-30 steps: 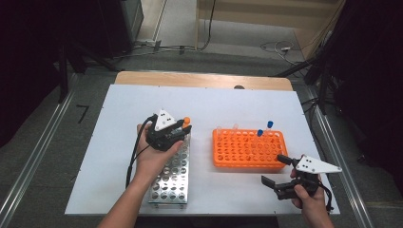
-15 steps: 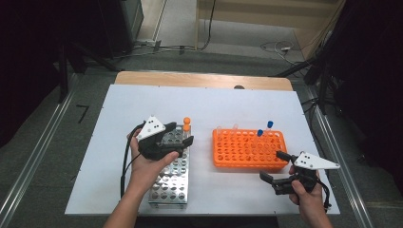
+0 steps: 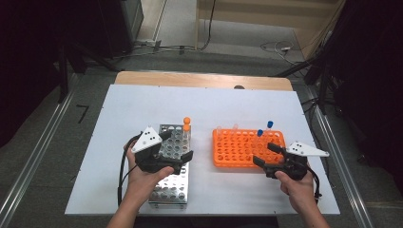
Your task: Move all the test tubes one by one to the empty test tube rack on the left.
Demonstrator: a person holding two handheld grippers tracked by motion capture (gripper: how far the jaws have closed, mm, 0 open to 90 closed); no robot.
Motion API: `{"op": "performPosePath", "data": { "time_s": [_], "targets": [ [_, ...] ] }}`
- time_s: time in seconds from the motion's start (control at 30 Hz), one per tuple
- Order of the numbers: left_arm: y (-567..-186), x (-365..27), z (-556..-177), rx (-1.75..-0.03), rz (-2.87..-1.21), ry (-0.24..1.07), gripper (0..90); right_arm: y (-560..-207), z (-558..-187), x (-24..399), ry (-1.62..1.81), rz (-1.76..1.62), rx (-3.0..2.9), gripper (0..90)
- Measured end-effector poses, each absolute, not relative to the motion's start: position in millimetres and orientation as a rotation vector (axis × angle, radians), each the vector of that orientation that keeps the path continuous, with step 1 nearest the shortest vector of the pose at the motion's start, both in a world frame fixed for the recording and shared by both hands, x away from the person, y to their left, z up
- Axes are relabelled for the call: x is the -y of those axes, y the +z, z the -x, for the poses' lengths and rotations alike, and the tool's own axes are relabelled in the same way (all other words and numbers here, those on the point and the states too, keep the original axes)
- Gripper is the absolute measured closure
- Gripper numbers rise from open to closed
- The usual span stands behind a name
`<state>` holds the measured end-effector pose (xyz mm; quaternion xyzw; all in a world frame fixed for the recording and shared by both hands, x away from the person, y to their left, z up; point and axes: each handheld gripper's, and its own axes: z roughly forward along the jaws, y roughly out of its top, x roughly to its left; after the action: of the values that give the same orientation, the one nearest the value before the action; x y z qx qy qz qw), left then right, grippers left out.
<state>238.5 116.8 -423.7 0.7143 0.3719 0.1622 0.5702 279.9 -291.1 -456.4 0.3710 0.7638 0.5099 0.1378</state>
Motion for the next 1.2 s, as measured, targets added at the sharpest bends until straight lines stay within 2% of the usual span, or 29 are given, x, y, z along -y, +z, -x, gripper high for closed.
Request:
{"op": "performPosePath", "data": {
  "time_s": [0.13,0.43,0.6,0.7,0.83,1.2],
  "targets": [
    [-424.5,-113.7,-236.4,-0.862,-1.684,0.375,0.0,-457.6,-292.3,289.3,1.46,-1.156,-2.151,30.5],
    [-421.3,-112.1,-233.9,-0.852,-1.677,0.372,0.0,-472.1,-316.1,275.3,1.377,-1.277,-2.156,49.7],
    [-420.4,-112.1,-232.7,-0.851,-1.678,0.37,0.0,-481.5,-320.1,269.7,1.373,-1.291,-2.139,59.9],
    [-420.9,-111.0,-231.9,-0.846,-1.7,0.391,0.0,-481.0,-319.1,264.7,1.322,-1.267,-2.134,69.2],
    [-424.2,-107.5,-232.7,-0.845,-1.723,0.4,0.0,-481.3,-318.7,262.2,1.275,-1.244,-2.109,74.3],
    [-424.7,-102.0,-232.5,-0.837,-1.717,0.372,0.0,-461.7,-306.0,268.1,1.332,-1.134,-2.023,75.0]
  ]
}}
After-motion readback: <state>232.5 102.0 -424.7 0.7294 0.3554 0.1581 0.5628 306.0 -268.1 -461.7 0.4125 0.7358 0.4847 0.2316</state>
